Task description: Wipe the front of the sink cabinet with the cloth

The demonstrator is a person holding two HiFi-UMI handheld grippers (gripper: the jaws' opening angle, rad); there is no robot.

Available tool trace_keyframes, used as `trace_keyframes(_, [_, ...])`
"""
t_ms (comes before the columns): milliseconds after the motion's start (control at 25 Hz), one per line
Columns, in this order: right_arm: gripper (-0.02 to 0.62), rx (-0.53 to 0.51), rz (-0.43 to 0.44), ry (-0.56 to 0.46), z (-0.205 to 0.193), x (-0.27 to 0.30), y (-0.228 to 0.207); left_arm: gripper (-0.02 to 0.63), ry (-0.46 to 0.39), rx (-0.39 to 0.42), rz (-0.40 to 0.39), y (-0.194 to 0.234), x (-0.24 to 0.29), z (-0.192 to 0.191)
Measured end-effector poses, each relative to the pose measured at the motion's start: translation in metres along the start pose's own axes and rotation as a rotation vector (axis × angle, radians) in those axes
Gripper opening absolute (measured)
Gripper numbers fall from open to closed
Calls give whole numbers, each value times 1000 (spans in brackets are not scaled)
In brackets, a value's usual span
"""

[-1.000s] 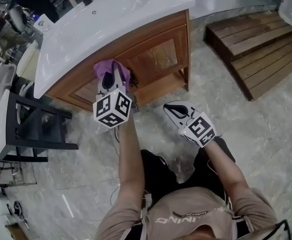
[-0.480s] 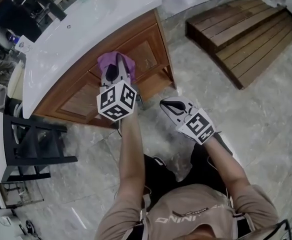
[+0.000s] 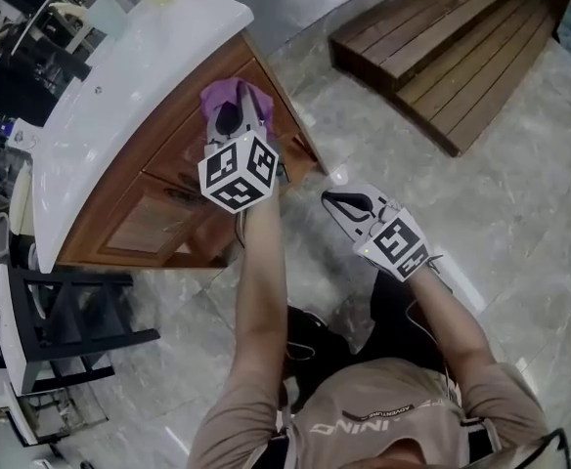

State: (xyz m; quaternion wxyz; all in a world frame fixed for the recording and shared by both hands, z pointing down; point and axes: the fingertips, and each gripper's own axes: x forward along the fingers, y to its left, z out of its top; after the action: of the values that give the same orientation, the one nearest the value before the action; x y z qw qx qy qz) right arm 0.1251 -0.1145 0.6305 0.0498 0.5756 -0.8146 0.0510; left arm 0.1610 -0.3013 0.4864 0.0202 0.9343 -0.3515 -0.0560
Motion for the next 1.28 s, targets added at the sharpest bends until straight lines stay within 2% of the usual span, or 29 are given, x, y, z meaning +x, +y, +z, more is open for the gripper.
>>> trace_keyframes(240, [11, 6, -49, 8, -4, -21, -19, 37, 25, -37, -60, -30, 24, -8])
trace_keyframes(400, [11, 3, -54, 1, 2, -22, -21, 37, 113, -70, -178, -53, 36, -23])
trace_keyframes(520, [11, -4, -49, -4, 8, -18, -17, 37, 108, -94, -205, -55, 20, -23])
trace_keyframes(720, [11, -30, -10, -27, 26, -8, -5, 37, 92, 1, -173, -37, -44, -19])
trace_keyframes(840, [11, -36, 31, -52, 38, 5, 9, 37, 88, 33, -114, -6, -92, -14])
trace_keyframes(920, [11, -34, 69, -67, 42, 18, 22, 37, 98, 69, -43, 26, -124, -11])
trace_keyframes(1000, [11, -29, 115, -79, 45, 34, 40, 37, 112, 99, 43, 62, -155, -10])
trace_keyframes(1280, [11, -53, 303, -73, 50, 94, 118, 37, 106, 109, 371, 192, -260, 3])
